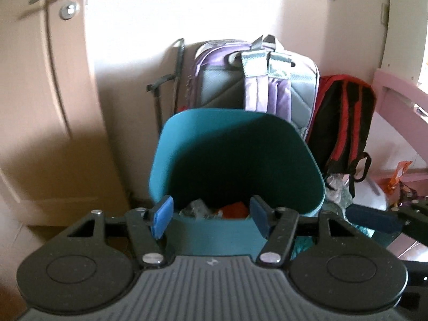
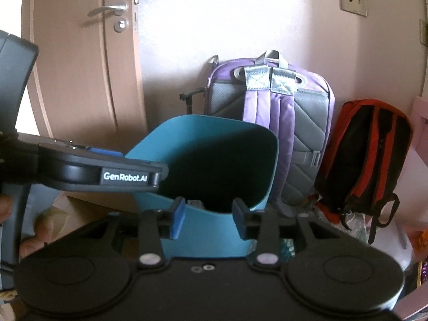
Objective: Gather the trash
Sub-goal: 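Open both tools to drop the wrapper and foil into the wastebasket, then lower both tools back toward the tissue and juice bottle on the floor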
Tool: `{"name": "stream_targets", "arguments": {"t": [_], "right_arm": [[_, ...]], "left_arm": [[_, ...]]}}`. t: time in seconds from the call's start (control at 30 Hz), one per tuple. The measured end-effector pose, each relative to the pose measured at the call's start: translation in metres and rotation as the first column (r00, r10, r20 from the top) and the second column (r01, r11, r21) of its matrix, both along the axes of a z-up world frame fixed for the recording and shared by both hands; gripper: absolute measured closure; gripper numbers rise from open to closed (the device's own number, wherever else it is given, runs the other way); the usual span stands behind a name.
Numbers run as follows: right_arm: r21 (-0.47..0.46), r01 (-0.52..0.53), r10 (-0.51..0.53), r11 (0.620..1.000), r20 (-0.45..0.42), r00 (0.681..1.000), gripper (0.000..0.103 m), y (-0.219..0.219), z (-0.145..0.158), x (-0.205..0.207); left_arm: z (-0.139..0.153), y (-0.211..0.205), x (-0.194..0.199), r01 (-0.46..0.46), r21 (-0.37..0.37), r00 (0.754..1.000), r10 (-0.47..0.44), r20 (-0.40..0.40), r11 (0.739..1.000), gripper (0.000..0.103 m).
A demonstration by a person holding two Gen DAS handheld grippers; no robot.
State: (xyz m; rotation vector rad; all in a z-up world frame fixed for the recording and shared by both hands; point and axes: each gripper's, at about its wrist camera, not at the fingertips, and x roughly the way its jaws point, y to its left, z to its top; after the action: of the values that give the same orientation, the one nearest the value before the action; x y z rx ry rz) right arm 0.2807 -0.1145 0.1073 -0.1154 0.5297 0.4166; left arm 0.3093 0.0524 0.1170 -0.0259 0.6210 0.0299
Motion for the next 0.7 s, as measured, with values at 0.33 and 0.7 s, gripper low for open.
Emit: {"name": "stream_targets", "arguments": {"t": [0.33, 0.7], "right_arm": [[0.003, -0.04, 0.04, 0.999, 0.005, 0.999, 0.052, -0.003, 0.002, -0.049], [0.023, -0.082, 0.084, 0.996, -0.079, 0.993, 0.034, -0.006, -0.042, -0.082]], "left_arm": [[-0.01, 0.007, -0.054, 0.023, -0.038, 0.999, -0.024, -0.028, 0.999, 0.04], [-0.057, 0.014, -0.094, 0.026, -0.058, 0.998, -0.03, -0.062, 0.998, 0.024]]}}
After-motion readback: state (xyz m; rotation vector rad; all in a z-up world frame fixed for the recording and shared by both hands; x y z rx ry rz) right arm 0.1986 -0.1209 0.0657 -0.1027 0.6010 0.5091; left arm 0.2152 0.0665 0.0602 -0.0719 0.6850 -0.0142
